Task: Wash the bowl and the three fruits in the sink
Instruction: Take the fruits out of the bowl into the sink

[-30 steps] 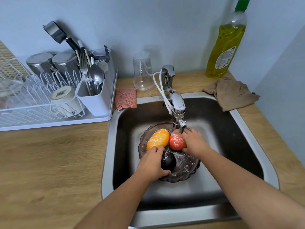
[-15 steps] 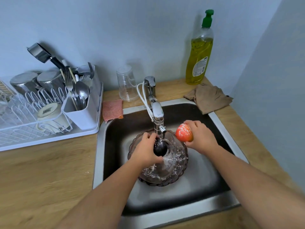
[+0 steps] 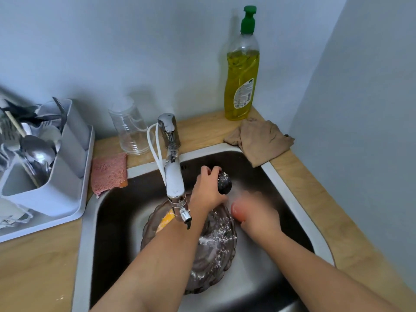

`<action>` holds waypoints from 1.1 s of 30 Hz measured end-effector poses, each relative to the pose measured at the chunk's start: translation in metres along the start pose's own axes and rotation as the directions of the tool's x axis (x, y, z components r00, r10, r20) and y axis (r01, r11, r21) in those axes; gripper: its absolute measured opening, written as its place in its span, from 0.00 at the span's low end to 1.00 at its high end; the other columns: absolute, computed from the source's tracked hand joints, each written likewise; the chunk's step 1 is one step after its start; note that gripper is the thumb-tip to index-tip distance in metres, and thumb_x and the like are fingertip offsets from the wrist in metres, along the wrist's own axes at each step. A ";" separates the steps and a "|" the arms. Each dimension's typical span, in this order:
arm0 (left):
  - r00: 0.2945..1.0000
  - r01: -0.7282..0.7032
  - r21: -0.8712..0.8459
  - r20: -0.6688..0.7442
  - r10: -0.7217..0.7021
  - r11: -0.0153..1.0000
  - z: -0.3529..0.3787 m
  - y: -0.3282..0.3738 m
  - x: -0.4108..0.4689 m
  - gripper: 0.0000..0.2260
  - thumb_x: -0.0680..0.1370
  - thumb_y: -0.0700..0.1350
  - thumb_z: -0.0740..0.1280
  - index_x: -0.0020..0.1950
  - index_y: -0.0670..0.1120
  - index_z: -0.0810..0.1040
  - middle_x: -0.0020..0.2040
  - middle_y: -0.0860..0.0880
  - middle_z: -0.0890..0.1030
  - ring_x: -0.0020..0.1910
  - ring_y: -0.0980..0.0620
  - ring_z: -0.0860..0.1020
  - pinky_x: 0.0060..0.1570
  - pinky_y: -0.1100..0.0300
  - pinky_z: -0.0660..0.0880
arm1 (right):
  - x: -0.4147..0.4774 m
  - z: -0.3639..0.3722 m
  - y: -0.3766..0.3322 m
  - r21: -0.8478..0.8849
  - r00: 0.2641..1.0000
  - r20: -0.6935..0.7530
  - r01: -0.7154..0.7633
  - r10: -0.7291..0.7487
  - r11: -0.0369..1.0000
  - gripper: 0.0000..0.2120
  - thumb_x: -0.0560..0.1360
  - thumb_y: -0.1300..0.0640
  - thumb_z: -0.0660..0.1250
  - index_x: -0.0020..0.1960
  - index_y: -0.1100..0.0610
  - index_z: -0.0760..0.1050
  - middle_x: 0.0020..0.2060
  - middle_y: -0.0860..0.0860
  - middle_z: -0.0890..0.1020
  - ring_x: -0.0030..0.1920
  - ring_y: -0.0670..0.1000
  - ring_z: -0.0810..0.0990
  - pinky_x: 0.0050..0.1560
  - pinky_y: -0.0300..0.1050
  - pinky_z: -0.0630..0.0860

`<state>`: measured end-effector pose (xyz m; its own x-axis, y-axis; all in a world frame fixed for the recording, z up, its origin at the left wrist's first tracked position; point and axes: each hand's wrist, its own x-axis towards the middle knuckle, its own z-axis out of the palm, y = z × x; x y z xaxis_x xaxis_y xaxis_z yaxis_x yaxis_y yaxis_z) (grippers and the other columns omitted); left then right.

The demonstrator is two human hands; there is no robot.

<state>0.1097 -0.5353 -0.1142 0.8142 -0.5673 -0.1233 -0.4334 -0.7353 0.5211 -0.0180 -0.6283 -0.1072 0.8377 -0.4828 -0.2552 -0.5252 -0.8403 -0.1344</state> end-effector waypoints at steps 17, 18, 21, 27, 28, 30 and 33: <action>0.999 0.014 0.064 0.037 -0.016 0.998 -0.006 -0.019 -0.009 0.38 0.67 0.51 0.75 0.73 0.52 0.61 0.68 0.46 0.67 0.65 0.45 0.69 0.61 0.52 0.72 | 0.001 -0.011 0.009 -0.054 0.998 -0.039 0.052 -0.054 0.997 0.37 0.71 0.54 0.70 0.74 0.49 0.54 0.71 0.56 0.58 0.66 0.59 0.66 0.52 0.48 0.76; 0.999 0.039 0.051 0.020 -0.040 0.998 -0.011 -0.028 -0.018 0.38 0.67 0.52 0.75 0.73 0.53 0.62 0.67 0.46 0.67 0.63 0.45 0.70 0.59 0.54 0.72 | -0.003 -0.014 0.007 -0.030 0.995 -0.074 0.067 -0.069 0.997 0.36 0.71 0.52 0.70 0.73 0.50 0.56 0.71 0.55 0.59 0.66 0.58 0.66 0.53 0.48 0.76; 0.990 0.137 -0.106 -0.013 -0.139 0.985 -0.027 -0.050 -0.049 0.33 0.68 0.52 0.76 0.69 0.51 0.66 0.61 0.49 0.70 0.56 0.49 0.73 0.55 0.59 0.71 | -0.012 -0.013 -0.005 0.056 0.976 -0.153 0.167 -0.156 0.984 0.29 0.73 0.53 0.68 0.71 0.50 0.61 0.70 0.53 0.62 0.66 0.55 0.66 0.57 0.47 0.75; 0.951 0.310 -0.092 0.039 -0.307 0.946 -0.049 -0.087 -0.107 0.37 0.67 0.48 0.76 0.72 0.50 0.64 0.67 0.46 0.67 0.63 0.46 0.72 0.60 0.56 0.72 | -0.021 0.015 -0.058 0.209 0.928 0.012 0.363 -0.373 0.908 0.28 0.73 0.53 0.68 0.71 0.47 0.63 0.70 0.50 0.65 0.66 0.54 0.69 0.60 0.51 0.74; 0.944 0.327 -0.075 0.072 -0.322 0.942 -0.050 -0.096 -0.114 0.38 0.67 0.49 0.77 0.73 0.50 0.63 0.68 0.45 0.67 0.65 0.45 0.72 0.63 0.54 0.71 | -0.021 0.021 -0.069 0.218 0.919 0.058 0.370 -0.391 0.903 0.30 0.73 0.52 0.68 0.72 0.47 0.62 0.71 0.50 0.64 0.67 0.54 0.69 0.61 0.51 0.73; 0.938 0.332 -0.044 0.122 -0.325 0.942 -0.050 -0.106 -0.125 0.41 0.65 0.49 0.78 0.73 0.49 0.62 0.69 0.44 0.66 0.66 0.44 0.71 0.65 0.53 0.70 | -0.019 0.028 -0.085 0.259 0.906 0.127 0.363 -0.404 0.895 0.35 0.72 0.53 0.69 0.75 0.47 0.58 0.72 0.51 0.63 0.69 0.55 0.68 0.64 0.51 0.71; 0.942 0.312 -0.030 0.138 -0.305 0.950 -0.045 -0.110 -0.131 0.43 0.63 0.49 0.80 0.73 0.50 0.62 0.69 0.45 0.67 0.66 0.44 0.71 0.66 0.51 0.70 | -0.013 0.035 -0.103 0.372 0.913 0.162 0.294 -0.373 0.881 0.43 0.70 0.57 0.73 0.76 0.46 0.52 0.74 0.53 0.62 0.72 0.56 0.65 0.70 0.53 0.66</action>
<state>0.0681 -0.3631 -0.1178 0.8462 -0.3615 -0.3915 -0.1464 -0.8642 0.4815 0.0201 -0.5266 -0.1238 0.9370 -0.0874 -0.3382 -0.2719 -0.7903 -0.5491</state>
